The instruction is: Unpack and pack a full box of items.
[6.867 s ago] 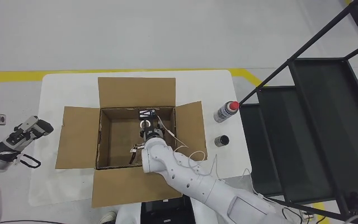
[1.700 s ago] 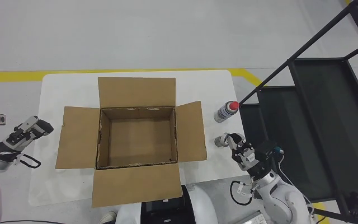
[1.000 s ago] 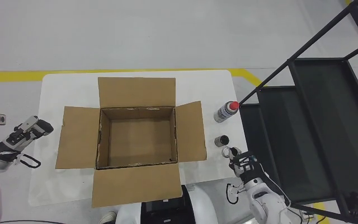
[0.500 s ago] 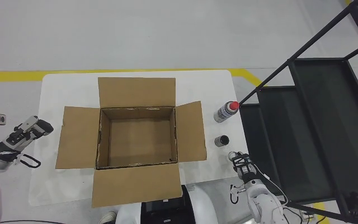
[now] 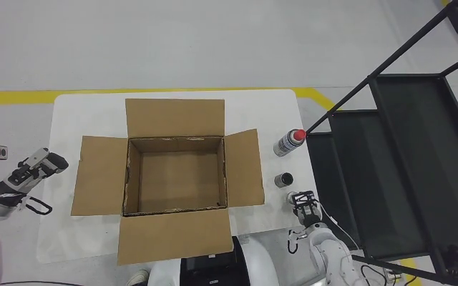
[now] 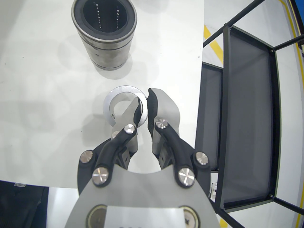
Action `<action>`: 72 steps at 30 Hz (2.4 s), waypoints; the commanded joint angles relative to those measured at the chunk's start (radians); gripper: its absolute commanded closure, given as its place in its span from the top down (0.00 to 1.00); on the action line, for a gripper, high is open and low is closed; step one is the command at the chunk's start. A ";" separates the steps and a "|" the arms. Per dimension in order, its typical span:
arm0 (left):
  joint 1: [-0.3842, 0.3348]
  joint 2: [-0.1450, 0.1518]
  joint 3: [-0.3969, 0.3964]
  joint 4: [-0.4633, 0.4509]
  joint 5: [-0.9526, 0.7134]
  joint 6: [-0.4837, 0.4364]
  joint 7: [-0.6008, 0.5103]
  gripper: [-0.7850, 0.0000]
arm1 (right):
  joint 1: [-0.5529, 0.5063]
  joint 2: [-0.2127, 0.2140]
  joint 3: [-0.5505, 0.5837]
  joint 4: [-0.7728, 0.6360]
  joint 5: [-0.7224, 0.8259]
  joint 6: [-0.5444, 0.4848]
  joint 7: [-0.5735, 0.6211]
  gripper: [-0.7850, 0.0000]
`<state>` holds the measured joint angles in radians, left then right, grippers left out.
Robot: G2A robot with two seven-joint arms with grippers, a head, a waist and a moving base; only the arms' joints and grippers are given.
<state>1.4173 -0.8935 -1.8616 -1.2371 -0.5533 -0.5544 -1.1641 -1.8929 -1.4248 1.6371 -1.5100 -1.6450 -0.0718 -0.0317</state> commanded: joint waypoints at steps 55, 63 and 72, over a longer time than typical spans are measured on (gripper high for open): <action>0.000 0.000 0.000 0.000 0.000 0.000 0.000 1.00 | 0.042 0.074 0.189 -0.019 0.520 -0.522 0.371 0.64; 0.000 0.000 0.000 0.000 0.000 0.000 0.000 1.00 | 0.079 0.081 0.165 0.012 0.449 -0.413 0.371 0.60; 0.000 0.000 0.000 0.000 0.000 0.000 0.000 1.00 | 0.086 0.084 0.115 0.033 0.371 -0.344 0.332 0.45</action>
<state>1.4173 -0.8935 -1.8616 -1.2371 -0.5533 -0.5544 -1.1641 -1.8079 -1.3407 1.7553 -1.4780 -1.2719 -0.4194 0.3024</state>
